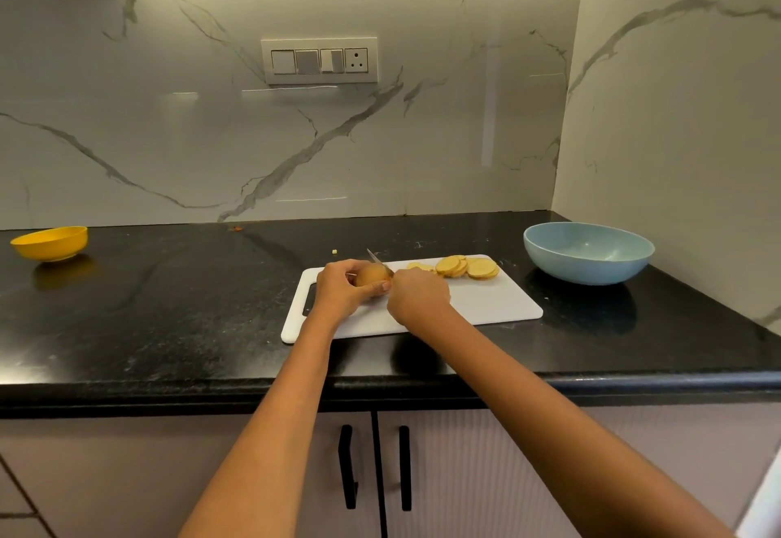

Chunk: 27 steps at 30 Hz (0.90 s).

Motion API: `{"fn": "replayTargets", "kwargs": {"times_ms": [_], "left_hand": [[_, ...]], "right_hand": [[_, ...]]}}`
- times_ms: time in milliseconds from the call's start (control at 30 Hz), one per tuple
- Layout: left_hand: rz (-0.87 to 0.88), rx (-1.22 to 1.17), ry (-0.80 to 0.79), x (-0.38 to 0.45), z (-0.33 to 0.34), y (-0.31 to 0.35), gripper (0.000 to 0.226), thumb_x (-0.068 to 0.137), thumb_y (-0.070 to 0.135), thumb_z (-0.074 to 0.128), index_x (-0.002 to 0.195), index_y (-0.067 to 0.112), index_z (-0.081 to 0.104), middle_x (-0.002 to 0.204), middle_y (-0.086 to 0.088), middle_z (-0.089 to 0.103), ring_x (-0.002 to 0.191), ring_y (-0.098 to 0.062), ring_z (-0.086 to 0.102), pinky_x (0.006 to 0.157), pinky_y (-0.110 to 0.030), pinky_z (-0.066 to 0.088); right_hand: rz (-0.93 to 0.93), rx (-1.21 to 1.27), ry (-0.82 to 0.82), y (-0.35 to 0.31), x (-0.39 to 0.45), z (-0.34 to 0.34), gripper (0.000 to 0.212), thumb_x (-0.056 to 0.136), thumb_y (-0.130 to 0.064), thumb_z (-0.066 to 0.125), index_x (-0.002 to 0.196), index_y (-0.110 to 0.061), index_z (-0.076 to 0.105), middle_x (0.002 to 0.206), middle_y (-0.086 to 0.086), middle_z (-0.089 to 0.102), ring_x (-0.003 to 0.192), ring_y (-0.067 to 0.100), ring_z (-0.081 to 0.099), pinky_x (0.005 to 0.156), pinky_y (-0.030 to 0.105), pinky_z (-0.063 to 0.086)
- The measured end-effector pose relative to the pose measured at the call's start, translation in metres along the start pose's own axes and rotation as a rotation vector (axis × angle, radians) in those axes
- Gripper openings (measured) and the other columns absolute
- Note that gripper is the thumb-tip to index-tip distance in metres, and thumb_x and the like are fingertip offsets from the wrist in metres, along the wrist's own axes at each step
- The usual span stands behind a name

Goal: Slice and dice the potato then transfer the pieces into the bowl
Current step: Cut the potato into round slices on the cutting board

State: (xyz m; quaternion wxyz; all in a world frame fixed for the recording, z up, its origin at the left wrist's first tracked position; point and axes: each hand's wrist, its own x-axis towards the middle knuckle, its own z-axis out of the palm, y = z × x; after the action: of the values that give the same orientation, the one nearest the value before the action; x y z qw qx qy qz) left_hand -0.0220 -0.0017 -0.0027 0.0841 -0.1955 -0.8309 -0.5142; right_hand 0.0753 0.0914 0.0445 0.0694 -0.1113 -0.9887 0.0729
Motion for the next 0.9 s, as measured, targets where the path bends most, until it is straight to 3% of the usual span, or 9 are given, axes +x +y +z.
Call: {"fn": "replayTargets", "kwargs": {"times_ms": [267,400,667,767,900], "left_hand": [[-0.024,-0.025,-0.014,0.0,-0.002,0.001,0.06,0.063,0.028,0.085,0.117,0.012,0.063,0.114,-0.005,0.064,0.105,-0.019,0.057,0.096,-0.034,0.047],[-0.031,-0.02,-0.009,-0.001,-0.002,0.001,0.061,0.06,0.027,0.087,0.115,0.014,0.065,0.111,-0.005,0.065,0.103,-0.019,0.06,0.093,-0.032,0.048],[-0.024,0.008,-0.029,-0.003,-0.004,0.0,0.064,0.064,0.035,0.083,0.121,0.014,0.061,0.116,-0.005,0.063,0.108,-0.021,0.058,0.097,-0.036,0.047],[-0.027,0.005,-0.045,-0.003,-0.003,0.0,0.062,0.068,0.032,0.08,0.124,0.013,0.058,0.12,-0.008,0.061,0.11,-0.022,0.056,0.098,-0.036,0.045],[-0.022,-0.002,-0.033,-0.005,-0.003,0.003,0.062,0.071,0.03,0.079,0.126,0.011,0.057,0.124,-0.009,0.059,0.113,-0.023,0.054,0.096,-0.033,0.044]], "right_hand": [[0.009,-0.011,-0.116,0.019,-0.009,0.001,0.03,0.098,-0.018,0.042,0.125,-0.008,0.051,0.123,0.009,0.056,0.112,0.024,0.054,0.086,0.028,0.042],[0.014,0.022,-0.193,0.015,0.004,-0.004,0.034,0.099,-0.022,0.041,0.128,-0.006,0.05,0.128,0.011,0.054,0.117,0.025,0.051,0.094,0.031,0.041],[-0.025,-0.096,-0.079,0.034,-0.009,0.002,0.03,0.098,-0.018,0.043,0.124,-0.009,0.054,0.125,0.008,0.056,0.113,0.023,0.054,0.089,0.027,0.042],[-0.001,-0.066,-0.043,0.054,-0.01,0.002,0.029,0.096,-0.018,0.043,0.121,-0.011,0.056,0.118,0.006,0.059,0.103,0.021,0.057,0.083,0.028,0.044],[0.042,0.028,0.024,0.068,0.002,0.001,0.026,0.097,-0.017,0.04,0.115,-0.011,0.059,0.086,0.001,0.055,0.078,0.016,0.053,0.069,0.025,0.043]]}}
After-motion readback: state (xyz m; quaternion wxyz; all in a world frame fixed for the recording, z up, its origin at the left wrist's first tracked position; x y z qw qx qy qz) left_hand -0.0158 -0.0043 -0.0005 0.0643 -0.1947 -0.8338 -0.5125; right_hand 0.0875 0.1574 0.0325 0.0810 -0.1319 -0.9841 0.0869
